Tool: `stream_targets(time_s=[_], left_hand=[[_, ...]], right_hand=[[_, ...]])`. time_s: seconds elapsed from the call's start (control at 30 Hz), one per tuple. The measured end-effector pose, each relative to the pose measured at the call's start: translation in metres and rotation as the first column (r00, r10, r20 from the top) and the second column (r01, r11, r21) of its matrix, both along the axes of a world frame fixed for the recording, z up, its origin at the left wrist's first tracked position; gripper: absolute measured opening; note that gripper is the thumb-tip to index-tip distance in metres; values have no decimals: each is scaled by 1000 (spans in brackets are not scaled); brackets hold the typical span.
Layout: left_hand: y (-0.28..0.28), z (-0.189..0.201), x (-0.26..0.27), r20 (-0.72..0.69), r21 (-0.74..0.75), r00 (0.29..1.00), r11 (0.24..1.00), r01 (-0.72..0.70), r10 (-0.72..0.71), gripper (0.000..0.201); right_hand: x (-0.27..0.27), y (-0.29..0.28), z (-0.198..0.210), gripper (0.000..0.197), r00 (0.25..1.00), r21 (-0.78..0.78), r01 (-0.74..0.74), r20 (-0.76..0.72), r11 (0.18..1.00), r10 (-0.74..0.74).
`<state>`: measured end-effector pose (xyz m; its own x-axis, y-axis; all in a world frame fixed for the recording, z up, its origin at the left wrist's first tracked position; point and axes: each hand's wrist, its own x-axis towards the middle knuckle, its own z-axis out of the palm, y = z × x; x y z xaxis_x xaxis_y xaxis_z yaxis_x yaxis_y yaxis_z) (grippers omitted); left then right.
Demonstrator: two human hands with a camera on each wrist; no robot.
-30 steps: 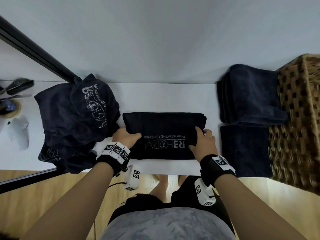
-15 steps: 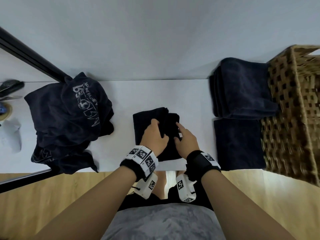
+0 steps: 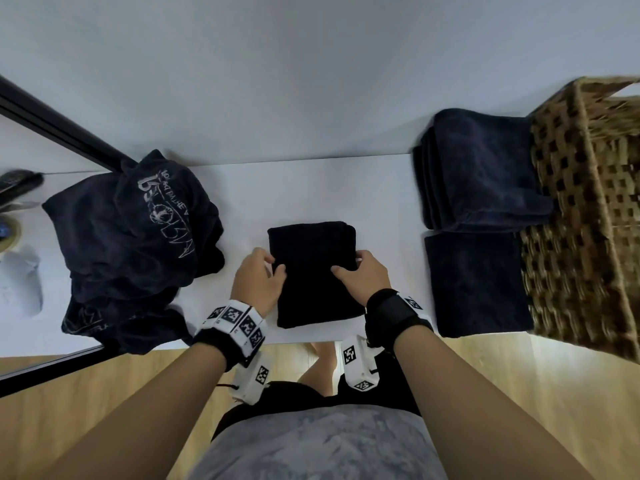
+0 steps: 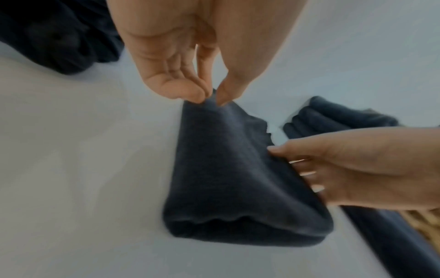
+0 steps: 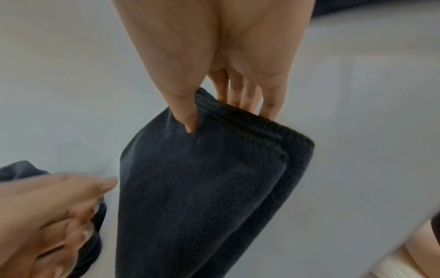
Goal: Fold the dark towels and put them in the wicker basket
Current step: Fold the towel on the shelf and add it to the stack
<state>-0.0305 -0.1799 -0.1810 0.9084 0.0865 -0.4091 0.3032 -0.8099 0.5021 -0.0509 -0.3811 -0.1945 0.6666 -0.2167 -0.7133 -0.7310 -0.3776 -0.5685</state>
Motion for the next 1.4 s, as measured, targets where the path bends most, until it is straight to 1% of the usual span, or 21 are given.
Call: stream_targets(time_s=[0.07, 0.13, 0.2, 0.23, 0.37, 0.4, 0.43, 0.5, 0.57, 0.63, 0.7, 0.8, 0.83, 0.9, 0.97, 1.03, 1.1, 1.2, 1.3, 1.33, 1.4], left_hand=[[17, -7, 0, -102, 15, 993, 998, -63, 64, 37], [21, -12, 0, -271, -104, 952, 979, -175, 142, 50], [18, -16, 2, -424, -292, 880, 888, -356, 214, 49], [15, -18, 3, -469, -335, 857, 854, -398, 215, 44], [-12, -16, 5, -468, -355, 883, 906, -229, 40, 10], [-22, -12, 5, -466, -378, 885, 902, -211, 12, 5], [-32, -7, 3, -472, -407, 881, 887, -219, 1, 8], [-57, 4, 0, -509, -497, 861, 820, -283, -11, 9], [-88, 17, -5, -544, -605, 836, 720, -338, -65, 7], [-123, 28, -9, -578, -677, 805, 629, -382, -134, 6], [-161, 35, -15, -597, -708, 776, 588, -390, -203, 13], [-207, 40, -28, -597, -711, 767, 597, -372, -234, 13], [-219, 41, -33, -594, -706, 775, 601, -376, -214, 12], [-238, 39, -42, -583, -683, 800, 619, -388, -141, 26], [-251, 39, -46, -544, -650, 837, 660, -376, -59, 28], [-258, 36, -49, -495, -620, 869, 694, -365, 15, 25], [-261, 33, -51, -425, -578, 905, 760, -296, 29, 23], [-262, 28, -58, -377, -496, 925, 852, -167, -38, 46], [-272, 21, -62, -393, -450, 918, 881, -143, -52, 63], [-277, 18, -61, -386, -425, 921, 897, -126, -54, 62], [-284, 12, -59, -394, -420, 918, 898, -129, -53, 50]], right_hand=[[3, 5, -2, 57, 1000, 2, -6, -21, 1000, 6], [7, 7, -4, 55, 999, 3, -23, -39, 1000, 23], [10, 5, -3, 48, 997, 34, -42, -63, 999, 44], [10, 3, -1, 42, 996, 54, -41, -74, 998, 45], [0, -24, 23, 18, 1000, 43, 0, -26, 999, 1], [-4, -34, 32, 16, 1000, 24, 13, -6, 1000, -13], [-9, -45, 43, 15, 999, 6, 33, 11, 999, -33], [-21, -72, 63, 11, 996, -27, 85, 40, 996, -84], [-35, -102, 82, 10, 986, -53, 157, 59, 986, -154], [-49, -134, 96, 16, 976, -77, 215, 55, 974, -211], [-59, -164, 104, 27, 967, -121, 255, 46, 959, -251], [-72, -201, 104, 38, 958, -198, 285, 42, 938, -283], [-75, -211, 103, 39, 957, -219, 290, 47, 932, -287], [-80, -224, 100, 39, 957, -259, 289, 65, 922, -282], [-84, -231, 98, 44, 963, -285, 268, 85, 920, -254], [-88, -231, 95, 56, 976, -318, 216, 104, 923, -193], [-91, -228, 91, 64, 987, -403, 112, 148, 908, -57], [-96, -219, 82, 65, 972, -532, -59, 164, 845, 171], [-102, -216, 76, 61, 965, -549, -127, 124, 826, 231], [-103, -217, 76, 59, 963, -549, -137, 123, 825, 241], [-104, -221, 76, 54, 960, -532, -147, 128, 834, 250]])
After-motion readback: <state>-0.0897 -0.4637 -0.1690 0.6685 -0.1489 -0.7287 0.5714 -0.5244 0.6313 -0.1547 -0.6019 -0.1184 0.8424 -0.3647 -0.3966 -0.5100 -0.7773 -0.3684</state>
